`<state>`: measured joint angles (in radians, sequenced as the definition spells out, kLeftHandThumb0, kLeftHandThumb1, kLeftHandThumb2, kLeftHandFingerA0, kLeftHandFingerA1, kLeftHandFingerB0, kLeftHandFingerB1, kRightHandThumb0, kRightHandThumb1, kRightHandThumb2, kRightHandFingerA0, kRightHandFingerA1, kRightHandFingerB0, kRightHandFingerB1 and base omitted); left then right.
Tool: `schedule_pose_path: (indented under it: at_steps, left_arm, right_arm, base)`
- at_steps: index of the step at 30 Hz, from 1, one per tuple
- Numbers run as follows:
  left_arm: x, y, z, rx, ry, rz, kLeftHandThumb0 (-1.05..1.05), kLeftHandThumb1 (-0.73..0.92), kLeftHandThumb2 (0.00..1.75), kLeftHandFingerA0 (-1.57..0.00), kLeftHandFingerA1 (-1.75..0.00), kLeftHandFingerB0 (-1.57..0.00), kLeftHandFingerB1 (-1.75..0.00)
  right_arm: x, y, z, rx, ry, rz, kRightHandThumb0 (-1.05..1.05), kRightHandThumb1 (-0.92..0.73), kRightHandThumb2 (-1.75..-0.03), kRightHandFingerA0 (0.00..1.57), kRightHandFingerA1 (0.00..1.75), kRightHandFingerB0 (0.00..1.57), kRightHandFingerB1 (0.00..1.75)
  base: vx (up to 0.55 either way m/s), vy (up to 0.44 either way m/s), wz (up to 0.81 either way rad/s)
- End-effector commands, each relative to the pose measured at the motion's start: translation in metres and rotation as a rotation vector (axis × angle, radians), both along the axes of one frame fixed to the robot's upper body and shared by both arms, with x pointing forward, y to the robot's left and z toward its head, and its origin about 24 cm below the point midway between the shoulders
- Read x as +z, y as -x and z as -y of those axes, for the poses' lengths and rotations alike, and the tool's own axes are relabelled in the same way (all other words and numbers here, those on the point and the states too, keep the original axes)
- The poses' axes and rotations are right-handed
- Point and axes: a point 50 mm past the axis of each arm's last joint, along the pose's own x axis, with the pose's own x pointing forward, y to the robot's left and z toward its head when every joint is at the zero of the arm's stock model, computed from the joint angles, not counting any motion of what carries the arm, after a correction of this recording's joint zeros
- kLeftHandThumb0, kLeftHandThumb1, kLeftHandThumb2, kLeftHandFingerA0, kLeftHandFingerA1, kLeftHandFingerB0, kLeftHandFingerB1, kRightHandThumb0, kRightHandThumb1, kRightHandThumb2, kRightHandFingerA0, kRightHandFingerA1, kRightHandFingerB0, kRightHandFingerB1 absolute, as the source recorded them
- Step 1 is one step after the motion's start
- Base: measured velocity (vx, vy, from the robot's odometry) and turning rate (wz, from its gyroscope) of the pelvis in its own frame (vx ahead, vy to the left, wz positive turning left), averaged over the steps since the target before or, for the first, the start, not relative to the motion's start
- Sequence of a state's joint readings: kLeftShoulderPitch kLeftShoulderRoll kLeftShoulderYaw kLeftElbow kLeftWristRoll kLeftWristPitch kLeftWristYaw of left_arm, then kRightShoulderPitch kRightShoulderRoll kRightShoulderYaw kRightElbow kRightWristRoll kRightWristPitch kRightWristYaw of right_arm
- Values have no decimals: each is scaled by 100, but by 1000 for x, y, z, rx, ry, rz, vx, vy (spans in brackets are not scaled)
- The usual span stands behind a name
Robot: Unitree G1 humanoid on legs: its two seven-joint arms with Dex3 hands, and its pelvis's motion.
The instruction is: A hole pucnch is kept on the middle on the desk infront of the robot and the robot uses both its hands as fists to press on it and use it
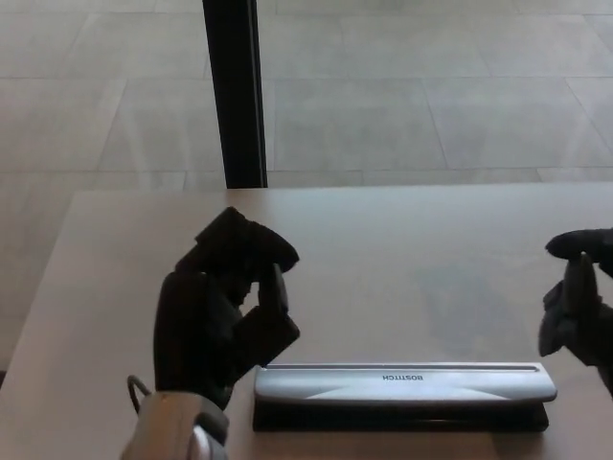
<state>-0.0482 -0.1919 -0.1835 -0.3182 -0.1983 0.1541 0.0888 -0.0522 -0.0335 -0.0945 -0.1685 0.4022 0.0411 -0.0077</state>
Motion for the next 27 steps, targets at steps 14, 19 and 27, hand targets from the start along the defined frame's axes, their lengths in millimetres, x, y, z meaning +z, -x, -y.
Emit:
schedule_pose_path:
  at_steps: [14,19,27]
  left_arm:
    - [-23,7,28,12,23,-238,-20,87,99,-107,-175,-58,-138]
    - [-33,9,30,47,100,-271,-23,90,92,-87,-175,-39,-173]
    - [-54,21,43,98,192,-380,-25,92,92,-80,-175,-30,-175]
  right_arm:
    - [-19,6,-30,192,112,-108,-57,-55,-99,116,175,98,128]
    - [-20,4,-33,193,105,-122,-57,-55,-98,116,173,97,129]
    - [-24,-1,-39,189,111,-132,-60,-53,-102,121,173,99,124]
  base:
    - [0,0,0]
    - [0,0,0]
    - [0,0,0]
